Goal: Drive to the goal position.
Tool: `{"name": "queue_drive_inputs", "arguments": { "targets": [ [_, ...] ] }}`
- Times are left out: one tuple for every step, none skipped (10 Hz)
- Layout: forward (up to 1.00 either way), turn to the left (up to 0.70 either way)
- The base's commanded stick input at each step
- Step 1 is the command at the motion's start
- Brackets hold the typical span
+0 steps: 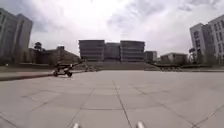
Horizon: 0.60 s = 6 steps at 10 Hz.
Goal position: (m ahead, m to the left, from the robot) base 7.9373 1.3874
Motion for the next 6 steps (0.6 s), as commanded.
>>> {"name": "queue_drive_inputs", "arguments": {
  "targets": [
    [0.7,0.0],
    [0.7,0.0],
    [0.7,0.0],
    [0.7,0.0],
    [0.7,0.0],
    [0.7,0.0]
  ]
}}
